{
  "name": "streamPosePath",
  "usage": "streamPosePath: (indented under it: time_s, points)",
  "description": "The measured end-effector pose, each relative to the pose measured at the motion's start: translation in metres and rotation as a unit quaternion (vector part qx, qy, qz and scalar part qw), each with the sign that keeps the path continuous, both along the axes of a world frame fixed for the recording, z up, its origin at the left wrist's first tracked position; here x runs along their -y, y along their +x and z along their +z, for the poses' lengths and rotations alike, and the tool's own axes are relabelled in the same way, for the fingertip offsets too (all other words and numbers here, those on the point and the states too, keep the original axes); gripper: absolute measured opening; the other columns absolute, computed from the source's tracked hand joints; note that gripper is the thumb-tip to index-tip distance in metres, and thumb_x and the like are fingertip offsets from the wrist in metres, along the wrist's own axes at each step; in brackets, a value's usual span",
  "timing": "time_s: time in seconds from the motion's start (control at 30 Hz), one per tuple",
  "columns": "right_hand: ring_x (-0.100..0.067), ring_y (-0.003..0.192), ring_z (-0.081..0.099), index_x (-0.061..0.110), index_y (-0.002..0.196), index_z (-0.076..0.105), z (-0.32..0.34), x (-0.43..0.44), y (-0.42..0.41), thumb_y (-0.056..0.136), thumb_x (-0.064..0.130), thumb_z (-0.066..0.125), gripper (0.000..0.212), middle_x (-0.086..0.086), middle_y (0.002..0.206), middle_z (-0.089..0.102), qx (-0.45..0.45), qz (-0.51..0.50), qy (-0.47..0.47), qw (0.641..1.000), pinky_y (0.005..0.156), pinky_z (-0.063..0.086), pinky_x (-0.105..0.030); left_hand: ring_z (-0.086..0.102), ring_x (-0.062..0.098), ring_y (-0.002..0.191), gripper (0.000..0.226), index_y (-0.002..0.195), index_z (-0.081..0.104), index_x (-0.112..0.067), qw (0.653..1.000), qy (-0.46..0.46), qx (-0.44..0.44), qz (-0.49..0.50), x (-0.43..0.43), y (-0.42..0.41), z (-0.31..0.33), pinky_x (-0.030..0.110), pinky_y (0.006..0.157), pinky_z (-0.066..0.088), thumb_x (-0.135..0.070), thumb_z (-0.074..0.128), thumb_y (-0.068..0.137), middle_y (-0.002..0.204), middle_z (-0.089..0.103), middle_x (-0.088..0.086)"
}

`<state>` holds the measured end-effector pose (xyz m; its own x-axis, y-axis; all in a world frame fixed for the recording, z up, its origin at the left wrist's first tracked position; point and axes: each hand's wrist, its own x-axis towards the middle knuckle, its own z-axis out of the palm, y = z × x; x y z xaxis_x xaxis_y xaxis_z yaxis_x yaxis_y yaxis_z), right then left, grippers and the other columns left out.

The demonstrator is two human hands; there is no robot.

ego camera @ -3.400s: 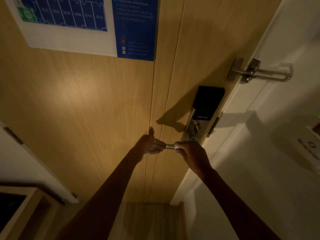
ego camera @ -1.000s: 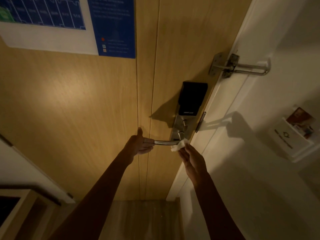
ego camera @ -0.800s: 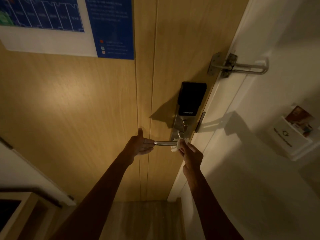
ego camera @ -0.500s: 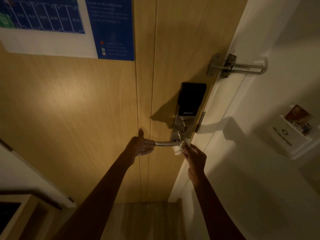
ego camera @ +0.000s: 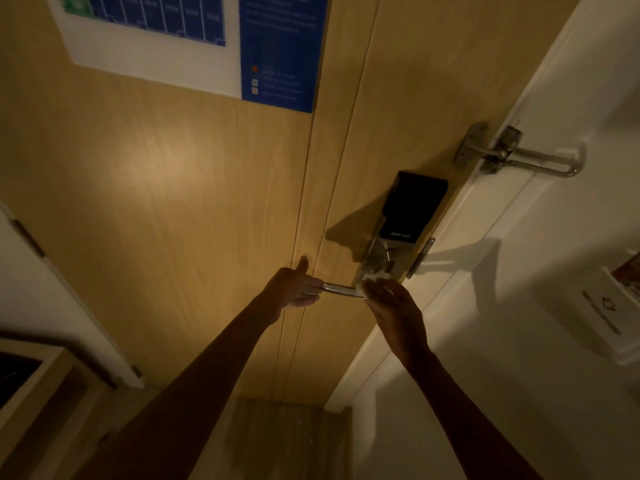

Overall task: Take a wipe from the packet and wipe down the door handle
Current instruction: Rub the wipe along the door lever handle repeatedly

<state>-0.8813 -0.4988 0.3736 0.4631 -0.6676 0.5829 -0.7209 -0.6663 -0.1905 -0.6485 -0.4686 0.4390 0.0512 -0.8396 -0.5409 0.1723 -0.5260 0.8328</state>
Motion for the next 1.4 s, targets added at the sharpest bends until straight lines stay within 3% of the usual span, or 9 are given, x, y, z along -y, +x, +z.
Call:
streamPosePath:
  time_s: [0.13,0.27,0.43,0.6,0.77,0.93,1.17,1.33,1.4]
  points:
    - [-0.018,0.12,0.054,0.014,0.131,0.057,0.0,0.005,0.001,0.092,0.018,0.063,0.04,-0.004,0.122,0.064,-0.084,0.015,-0.017,0.996,0.092,0.053,-0.035,0.065,0.025,0.093,0.066,0.11,0.065,0.006,1.0,0.002,0.002,0.006,0.0,0.0,0.003,0.025,0.074,0.055,-0.05,0.033,0.098,0.117,0.066,0.021]
    - [-0.026,0.121,0.053,0.009,0.127,0.06,0.005,0.007,-0.008,0.087,0.017,0.067,0.042,-0.012,0.125,0.062,-0.07,-0.001,-0.04,0.997,0.095,0.049,-0.029,0.065,0.025,0.095,0.064,0.111,0.065,0.006,1.0,0.0,0.002,0.012,-0.003,-0.001,0.003,0.024,0.073,0.055,-0.048,0.033,0.099,0.116,0.067,0.019]
    - [-0.026,0.111,0.061,0.005,0.13,0.055,-0.008,0.002,0.018,0.087,0.01,0.067,0.045,-0.012,0.114,0.067,-0.079,-0.006,-0.046,0.996,0.095,0.05,-0.042,0.065,0.025,0.101,0.058,0.114,0.064,0.006,1.0,0.006,0.02,0.013,-0.002,-0.006,0.01,0.021,0.07,0.054,-0.044,0.039,0.099,0.117,0.066,0.018]
    - [-0.023,0.103,0.064,0.009,0.126,0.058,0.006,0.001,0.037,0.092,0.022,0.059,0.036,-0.007,0.105,0.069,-0.108,0.0,-0.033,0.994,0.098,0.045,-0.04,0.068,0.021,0.088,0.055,0.108,0.068,0.004,0.998,0.0,0.059,0.015,0.001,-0.007,0.011,0.021,0.066,0.056,-0.044,0.043,0.097,0.11,0.07,0.018]
    - [-0.023,0.112,0.061,0.01,0.131,0.054,0.013,0.0,0.02,0.091,0.025,0.063,0.043,-0.007,0.115,0.067,-0.123,0.02,-0.012,0.992,0.103,0.044,-0.043,0.068,0.019,0.079,0.055,0.108,0.067,0.006,0.998,0.001,0.052,0.025,0.001,-0.007,0.013,0.018,0.057,0.057,-0.043,0.043,0.098,0.108,0.07,0.017]
    - [-0.027,0.106,0.062,0.01,0.112,0.062,0.023,0.003,0.009,0.084,0.017,0.07,0.03,-0.009,0.106,0.069,-0.146,0.019,-0.046,0.988,0.093,0.049,-0.039,0.067,0.02,0.086,0.053,0.109,0.066,0.004,0.999,0.002,0.036,0.037,-0.004,-0.01,0.011,0.017,0.059,0.055,-0.042,0.041,0.099,0.106,0.07,0.015]
    - [-0.025,0.094,0.061,0.01,0.112,0.054,0.014,0.004,0.035,0.101,0.026,0.037,0.026,-0.008,0.098,0.063,-0.2,0.028,-0.041,0.979,0.095,0.045,-0.04,0.069,0.019,0.086,0.051,0.108,0.068,0.001,0.998,-0.012,0.032,0.06,-0.009,-0.009,0.007,0.022,0.071,0.057,-0.041,0.041,0.099,0.109,0.071,0.015]
    - [-0.029,0.103,0.06,0.009,0.109,0.055,0.019,0.014,0.01,0.094,0.027,0.055,0.023,-0.012,0.103,0.064,-0.221,0.023,-0.044,0.974,0.095,0.047,-0.04,0.069,0.02,0.088,0.052,0.107,0.068,0.001,0.998,-0.009,0.037,0.056,-0.01,-0.011,0.01,0.02,0.066,0.058,-0.042,0.042,0.098,0.109,0.071,0.015]
    - [-0.028,0.1,0.059,0.009,0.108,0.054,0.016,0.01,0.022,0.096,0.026,0.052,0.02,-0.011,0.1,0.062,-0.221,0.01,-0.044,0.974,0.094,0.046,-0.04,0.069,0.021,0.095,0.051,0.109,0.067,0.003,0.997,-0.008,0.03,0.066,-0.011,-0.011,0.013,0.018,0.062,0.057,-0.041,0.043,0.098,0.109,0.071,0.014]
